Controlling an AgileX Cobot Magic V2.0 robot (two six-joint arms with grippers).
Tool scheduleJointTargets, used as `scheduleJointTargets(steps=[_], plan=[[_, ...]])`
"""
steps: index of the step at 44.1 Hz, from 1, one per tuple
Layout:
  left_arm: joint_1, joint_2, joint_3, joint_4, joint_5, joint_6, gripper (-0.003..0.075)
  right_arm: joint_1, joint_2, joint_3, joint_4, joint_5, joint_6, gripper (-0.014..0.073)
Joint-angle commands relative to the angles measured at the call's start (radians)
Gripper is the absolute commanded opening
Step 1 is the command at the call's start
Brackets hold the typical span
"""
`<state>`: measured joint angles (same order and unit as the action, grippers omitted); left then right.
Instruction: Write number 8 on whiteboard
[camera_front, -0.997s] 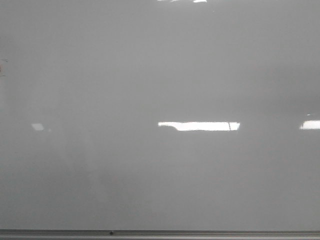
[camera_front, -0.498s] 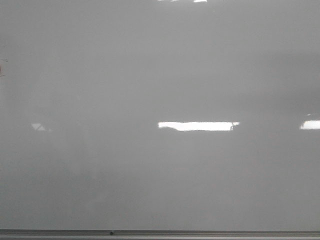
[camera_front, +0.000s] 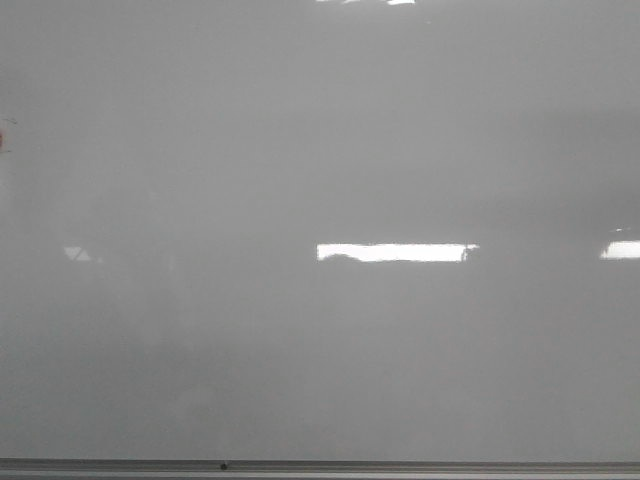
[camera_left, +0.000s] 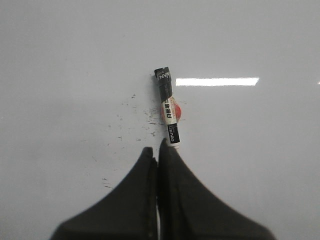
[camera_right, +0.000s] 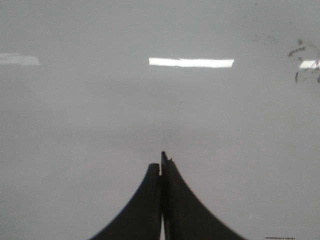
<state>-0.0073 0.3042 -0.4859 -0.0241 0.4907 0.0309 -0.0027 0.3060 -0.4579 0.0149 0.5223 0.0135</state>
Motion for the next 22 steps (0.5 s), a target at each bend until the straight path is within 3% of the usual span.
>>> scheduleJointTargets(steps=[1,8,17,22], plan=[[0.0,0.017,-0.03,-0.013,-0.074,-0.007,-0.0019,-0.005,0.016,-0.035,-0.005,-0.021,-0.063,-0.0113],[0.0,0.017,-0.03,-0.013,-0.074,-0.007,-0.0019,-0.005,0.016,-0.035,0.0,0.029,-0.101,-0.0008],[0.0,0.017,-0.03,-0.013,-0.044,-0.007,-0.001,-0.005,0.016,-0.035,0.005,0.063,-0.101,0.0374],[0.0,0.017,-0.03,-0.013,-0.027,-0.007,0.0073,-0.005,0.016,-0.035,0.006,0.063,-0.101,0.05]])
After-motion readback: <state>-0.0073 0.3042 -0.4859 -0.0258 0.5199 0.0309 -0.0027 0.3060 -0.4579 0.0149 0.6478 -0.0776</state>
